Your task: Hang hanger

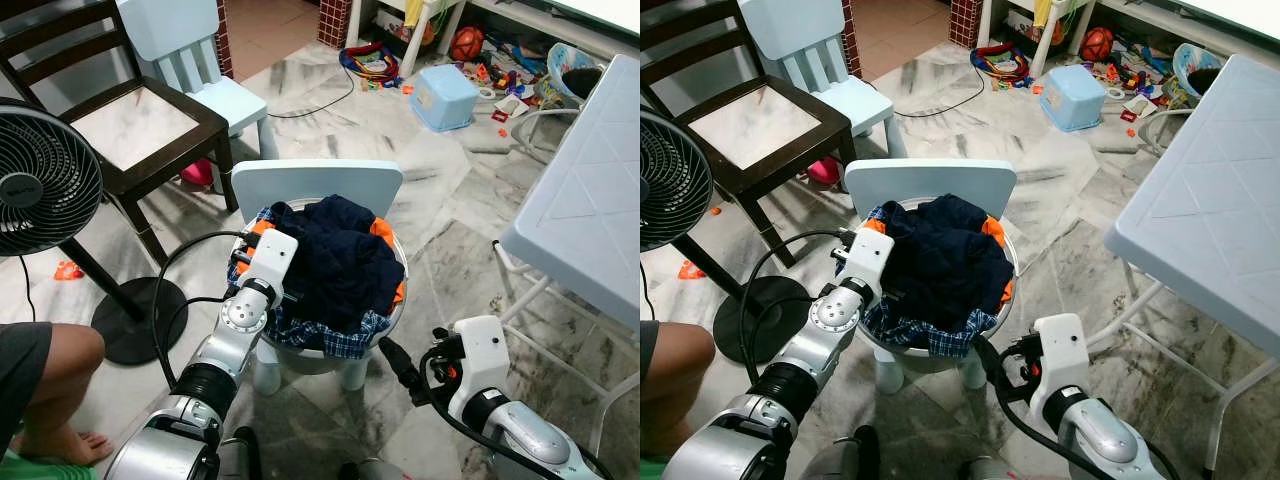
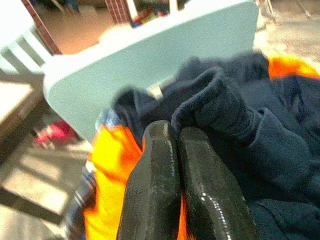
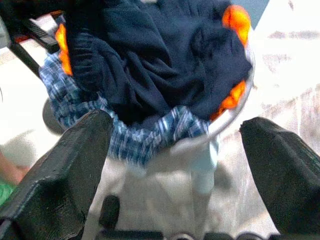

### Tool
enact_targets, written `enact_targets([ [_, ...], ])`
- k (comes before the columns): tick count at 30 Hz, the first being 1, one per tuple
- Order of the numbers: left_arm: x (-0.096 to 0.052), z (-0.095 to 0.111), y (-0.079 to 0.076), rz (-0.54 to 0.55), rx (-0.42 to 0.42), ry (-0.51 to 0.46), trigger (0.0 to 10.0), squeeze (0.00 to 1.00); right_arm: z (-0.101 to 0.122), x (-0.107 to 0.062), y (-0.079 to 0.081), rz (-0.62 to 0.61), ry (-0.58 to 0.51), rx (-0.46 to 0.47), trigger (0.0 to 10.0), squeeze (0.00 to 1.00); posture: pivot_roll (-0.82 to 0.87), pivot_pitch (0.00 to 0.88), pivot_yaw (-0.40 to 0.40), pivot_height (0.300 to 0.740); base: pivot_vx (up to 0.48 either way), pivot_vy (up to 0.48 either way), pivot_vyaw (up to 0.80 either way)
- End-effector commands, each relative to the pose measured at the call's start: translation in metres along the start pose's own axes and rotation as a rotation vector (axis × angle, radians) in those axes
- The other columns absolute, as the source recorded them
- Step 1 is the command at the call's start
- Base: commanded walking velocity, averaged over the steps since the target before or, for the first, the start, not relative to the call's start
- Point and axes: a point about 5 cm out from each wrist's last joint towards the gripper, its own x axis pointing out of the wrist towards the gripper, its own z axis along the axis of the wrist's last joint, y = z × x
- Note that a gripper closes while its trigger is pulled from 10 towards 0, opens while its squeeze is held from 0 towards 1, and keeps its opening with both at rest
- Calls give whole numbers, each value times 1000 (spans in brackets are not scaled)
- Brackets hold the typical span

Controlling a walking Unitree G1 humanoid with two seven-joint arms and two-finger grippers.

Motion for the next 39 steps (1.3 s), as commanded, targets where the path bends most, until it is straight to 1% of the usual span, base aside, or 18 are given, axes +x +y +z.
enact_targets([
  [1,2,12,4,31,22,-66,0,0,1,-2,2,26,-17,-1,10000,0,-135,184,-59,740,0,0,0],
  [3,2,21,4,19,60,-115,0,0,0,-3,0,16,-6,10,10000,0,-134,185,-59,740,0,0,0],
  [5,2,31,0,-35,162,-175,0,0,1,-3,-1,12,-6,1,10000,0,-135,184,-58,740,0,0,0],
  [6,2,31,0,-35,162,-175,0,0,1,-3,-1,12,-6,1,10000,0,-135,184,-58,740,0,0,0],
  [8,2,38,-11,-119,255,-215,0,0,2,-2,0,-4,-5,-26,10000,0,-133,181,-58,740,0,0,0],
  [12,3,48,-13,-102,240,-250,0,0,1,-1,1,3,-5,-36,10000,0,-133,178,-58,740,0,0,0],
  [14,3,53,-7,-61,209,-263,0,0,0,0,1,3,-6,-52,10000,0,-129,176,-58,740,0,0,0],
  [15,2,56,0,-19,174,-274,0,0,-1,0,0,3,-4,-62,10000,0,-128,174,-60,740,0,0,0],
  [17,0,59,7,9,155,-288,0,0,-2,1,0,7,-1,-75,10000,0,-125,172,-60,740,0,0,0],
  [21,-7,60,12,1,101,-281,0,0,-2,2,1,9,1,-93,10000,0,-121,170,-58,740,0,0,0],
  [22,-9,59,11,-7,75,-274,0,0,-2,2,0,8,2,-93,10000,0,-120,170,-57,740,0,0,0],
  [25,-21,49,4,-20,-95,-192,0,0,-4,2,0,6,7,-102,10000,0,-115,169,-55,740,0,0,0],
  [27,-34,24,-6,-14,-274,-68,0,0,-7,2,1,10,12,-111,10000,0,-107,167,-55,740,0,0,0],
  [31,-43,-3,-17,13,-526,89,0,0,-8,4,3,27,15,-135,10000,0,-107,166,-60,740,0,0,0],
  [32,-45,-7,-19,10,-561,110,0,0,-8,4,4,30,14,-139,10000,0,-107,166,-60,740,0,0,0],
  [33,-45,-7,-19,10,-561,110,0,0,-8,4,4,30,14,-139,10000,0,-107,166,-60,740,0,0,0],
  [36,-47,-17,-28,3,-667,196,0,0,-8,4,4,34,15,-150,10000,0,-108,164,-64,740,0,0,0],
  [39,-49,-15,-33,-3,-755,244,0,0,-7,4,2,33,12,-160,10000,0,-109,164,-67,740,0,0,0],
])
